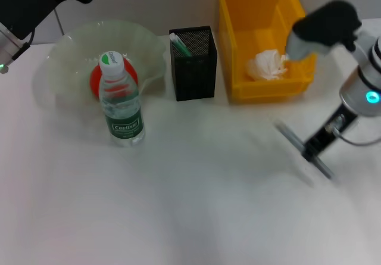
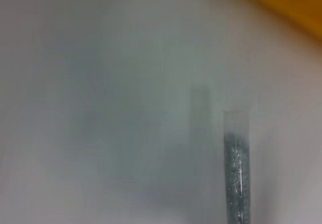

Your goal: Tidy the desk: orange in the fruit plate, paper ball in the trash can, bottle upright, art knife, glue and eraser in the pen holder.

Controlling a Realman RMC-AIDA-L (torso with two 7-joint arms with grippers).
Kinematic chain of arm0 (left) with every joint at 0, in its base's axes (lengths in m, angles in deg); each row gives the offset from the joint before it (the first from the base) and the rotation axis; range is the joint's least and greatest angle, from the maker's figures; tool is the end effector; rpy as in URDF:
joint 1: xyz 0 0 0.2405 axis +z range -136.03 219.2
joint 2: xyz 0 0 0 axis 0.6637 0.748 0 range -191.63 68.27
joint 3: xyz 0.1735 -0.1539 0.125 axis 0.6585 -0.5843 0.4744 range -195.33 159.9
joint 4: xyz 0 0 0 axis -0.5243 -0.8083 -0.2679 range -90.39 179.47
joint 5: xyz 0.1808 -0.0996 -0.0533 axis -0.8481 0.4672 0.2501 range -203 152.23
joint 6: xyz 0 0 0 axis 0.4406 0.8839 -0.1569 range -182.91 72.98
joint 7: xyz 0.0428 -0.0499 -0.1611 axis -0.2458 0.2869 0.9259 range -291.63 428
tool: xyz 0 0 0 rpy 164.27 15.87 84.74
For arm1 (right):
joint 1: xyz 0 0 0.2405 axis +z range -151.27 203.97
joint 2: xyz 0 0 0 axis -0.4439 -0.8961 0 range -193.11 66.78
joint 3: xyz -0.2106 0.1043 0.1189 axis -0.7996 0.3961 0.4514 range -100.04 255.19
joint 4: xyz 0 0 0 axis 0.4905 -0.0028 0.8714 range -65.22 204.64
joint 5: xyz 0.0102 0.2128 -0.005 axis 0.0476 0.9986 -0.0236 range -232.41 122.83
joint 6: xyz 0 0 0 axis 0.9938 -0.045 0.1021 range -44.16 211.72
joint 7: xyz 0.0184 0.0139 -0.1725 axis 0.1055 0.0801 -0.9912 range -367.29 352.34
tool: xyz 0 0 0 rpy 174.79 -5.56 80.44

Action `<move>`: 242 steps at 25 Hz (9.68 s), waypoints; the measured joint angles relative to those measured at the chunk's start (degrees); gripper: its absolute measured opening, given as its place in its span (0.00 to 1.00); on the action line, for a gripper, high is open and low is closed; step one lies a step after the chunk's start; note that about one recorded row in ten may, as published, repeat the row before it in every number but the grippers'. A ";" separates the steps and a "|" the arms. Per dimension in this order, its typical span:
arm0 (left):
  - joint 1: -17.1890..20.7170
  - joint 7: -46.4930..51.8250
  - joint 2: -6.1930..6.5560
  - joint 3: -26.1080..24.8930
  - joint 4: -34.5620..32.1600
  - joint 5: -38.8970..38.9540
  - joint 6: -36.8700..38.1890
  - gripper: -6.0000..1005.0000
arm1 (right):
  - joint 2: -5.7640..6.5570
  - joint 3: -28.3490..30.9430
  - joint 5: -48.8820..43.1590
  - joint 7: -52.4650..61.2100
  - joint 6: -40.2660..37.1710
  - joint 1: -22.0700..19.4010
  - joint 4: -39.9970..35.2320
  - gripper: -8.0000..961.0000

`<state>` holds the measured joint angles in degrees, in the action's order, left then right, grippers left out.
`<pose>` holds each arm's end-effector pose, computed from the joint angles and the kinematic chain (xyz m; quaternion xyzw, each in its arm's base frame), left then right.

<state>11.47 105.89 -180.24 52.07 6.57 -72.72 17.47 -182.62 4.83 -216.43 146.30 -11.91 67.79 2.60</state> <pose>-0.1556 0.4125 0.0234 -0.8019 0.0474 -0.4394 0.4021 0.2297 0.3727 -0.0162 -0.8444 0.4255 -0.2696 0.1825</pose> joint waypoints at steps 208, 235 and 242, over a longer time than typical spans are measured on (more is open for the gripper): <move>-0.57 27.91 5.87 -2.27 -7.48 -23.06 9.06 0.70 | 4.45 29.78 66.30 -68.36 -2.30 -13.97 16.60 0.39; 0.78 37.25 7.63 -10.19 -11.96 -47.13 24.76 0.70 | 4.72 33.61 54.05 -69.63 -17.85 -13.27 10.62 0.62; 0.51 38.87 7.43 -10.19 -13.23 -49.35 25.29 0.70 | 4.42 33.17 51.98 -70.55 -17.47 -13.46 10.41 0.71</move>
<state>11.98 144.76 -172.81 41.87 -6.66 -122.07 42.76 -178.20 38.00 -164.45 75.75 -29.38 54.33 13.01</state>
